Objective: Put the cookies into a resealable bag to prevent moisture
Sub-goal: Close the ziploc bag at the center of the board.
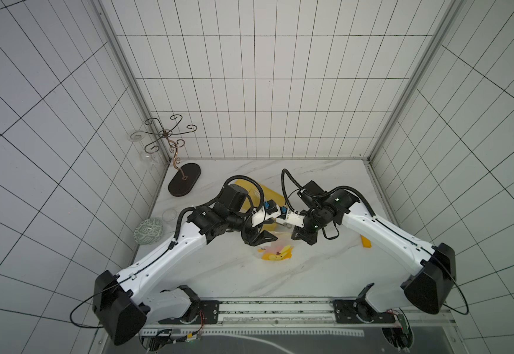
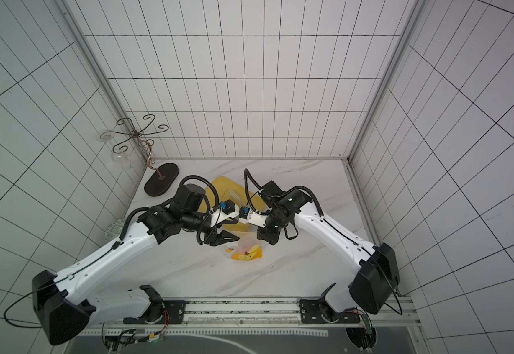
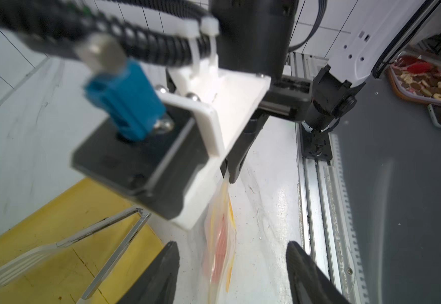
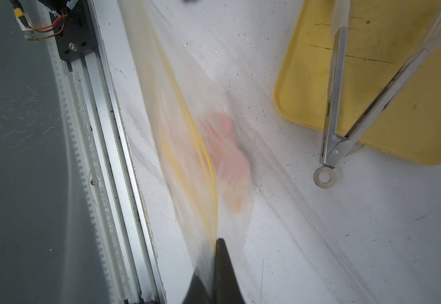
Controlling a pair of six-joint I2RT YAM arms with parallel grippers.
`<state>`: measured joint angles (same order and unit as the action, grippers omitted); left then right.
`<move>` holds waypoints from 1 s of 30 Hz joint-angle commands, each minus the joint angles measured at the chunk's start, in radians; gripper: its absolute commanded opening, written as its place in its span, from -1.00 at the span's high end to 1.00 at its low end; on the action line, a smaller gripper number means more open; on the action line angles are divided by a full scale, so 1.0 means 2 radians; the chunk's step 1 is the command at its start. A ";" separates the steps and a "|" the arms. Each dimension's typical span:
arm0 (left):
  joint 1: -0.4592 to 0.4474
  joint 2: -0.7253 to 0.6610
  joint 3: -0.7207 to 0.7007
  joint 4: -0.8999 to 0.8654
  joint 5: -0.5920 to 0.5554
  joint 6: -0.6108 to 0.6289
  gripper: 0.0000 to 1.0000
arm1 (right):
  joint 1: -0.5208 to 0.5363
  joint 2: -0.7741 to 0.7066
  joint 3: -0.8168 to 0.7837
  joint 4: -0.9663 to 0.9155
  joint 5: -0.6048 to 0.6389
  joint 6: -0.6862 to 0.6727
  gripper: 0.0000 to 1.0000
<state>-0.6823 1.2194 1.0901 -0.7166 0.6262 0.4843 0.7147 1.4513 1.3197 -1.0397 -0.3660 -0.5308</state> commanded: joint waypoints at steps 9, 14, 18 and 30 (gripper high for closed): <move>-0.007 0.037 0.023 -0.040 -0.060 0.062 -0.17 | 0.006 0.000 0.053 -0.010 -0.040 0.008 1.00; -0.019 0.068 0.060 -0.081 -0.057 0.085 0.19 | 0.006 0.008 0.056 -0.020 -0.036 0.006 1.00; -0.022 0.074 0.063 -0.082 -0.068 0.090 0.38 | 0.005 0.007 0.059 -0.018 -0.044 0.005 1.00; -0.023 0.085 0.093 -0.123 -0.099 0.104 1.00 | -0.004 -0.016 0.023 0.004 -0.051 0.003 1.00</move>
<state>-0.7254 1.3777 1.2404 -0.9562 0.4580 0.6907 0.7048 1.4509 1.3369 -1.0443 -0.4137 -0.4942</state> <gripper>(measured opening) 0.052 0.050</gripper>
